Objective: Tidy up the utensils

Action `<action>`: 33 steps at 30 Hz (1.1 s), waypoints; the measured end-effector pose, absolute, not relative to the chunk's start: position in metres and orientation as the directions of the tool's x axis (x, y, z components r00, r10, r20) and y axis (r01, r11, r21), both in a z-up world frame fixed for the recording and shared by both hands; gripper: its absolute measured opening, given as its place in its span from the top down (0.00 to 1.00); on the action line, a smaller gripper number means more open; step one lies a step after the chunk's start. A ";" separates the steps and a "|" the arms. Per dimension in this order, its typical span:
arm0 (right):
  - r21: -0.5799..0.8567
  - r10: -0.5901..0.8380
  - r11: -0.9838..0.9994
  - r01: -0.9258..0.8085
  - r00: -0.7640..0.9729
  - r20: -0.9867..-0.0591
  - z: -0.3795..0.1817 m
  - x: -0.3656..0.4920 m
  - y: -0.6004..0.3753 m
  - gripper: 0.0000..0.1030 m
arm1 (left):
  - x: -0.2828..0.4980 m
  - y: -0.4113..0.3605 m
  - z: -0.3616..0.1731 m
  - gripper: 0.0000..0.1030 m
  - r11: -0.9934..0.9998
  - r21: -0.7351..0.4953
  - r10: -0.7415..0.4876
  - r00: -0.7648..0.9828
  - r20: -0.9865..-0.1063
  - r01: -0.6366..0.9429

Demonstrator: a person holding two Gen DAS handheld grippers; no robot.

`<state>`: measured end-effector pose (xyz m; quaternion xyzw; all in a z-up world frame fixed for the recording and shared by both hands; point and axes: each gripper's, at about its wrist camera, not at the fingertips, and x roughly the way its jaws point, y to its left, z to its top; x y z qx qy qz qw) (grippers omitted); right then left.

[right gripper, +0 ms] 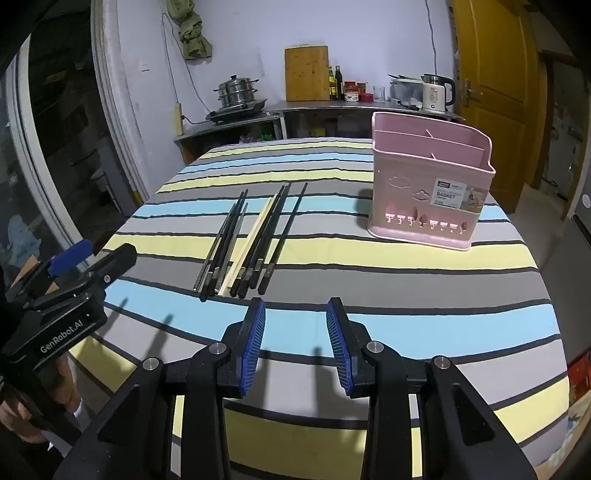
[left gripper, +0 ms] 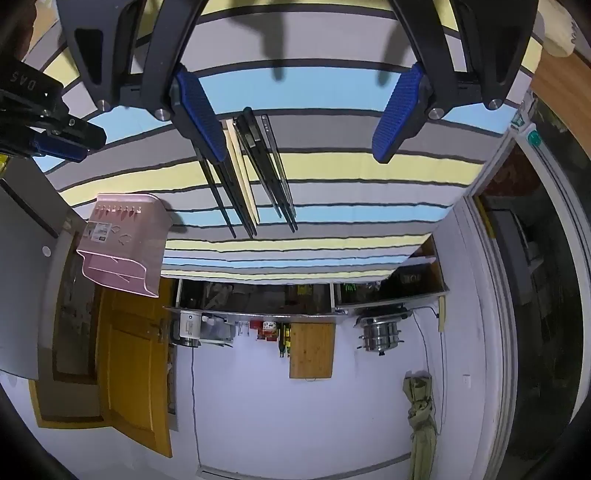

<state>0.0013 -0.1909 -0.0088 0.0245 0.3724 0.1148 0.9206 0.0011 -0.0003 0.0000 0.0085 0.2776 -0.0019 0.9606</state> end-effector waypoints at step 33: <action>0.130 0.236 0.971 -0.201 0.705 -0.669 -0.005 0.000 -0.186 0.65 | 0.001 0.004 -0.005 0.21 0.999 -0.039 -0.040 0.840 -0.540 0.022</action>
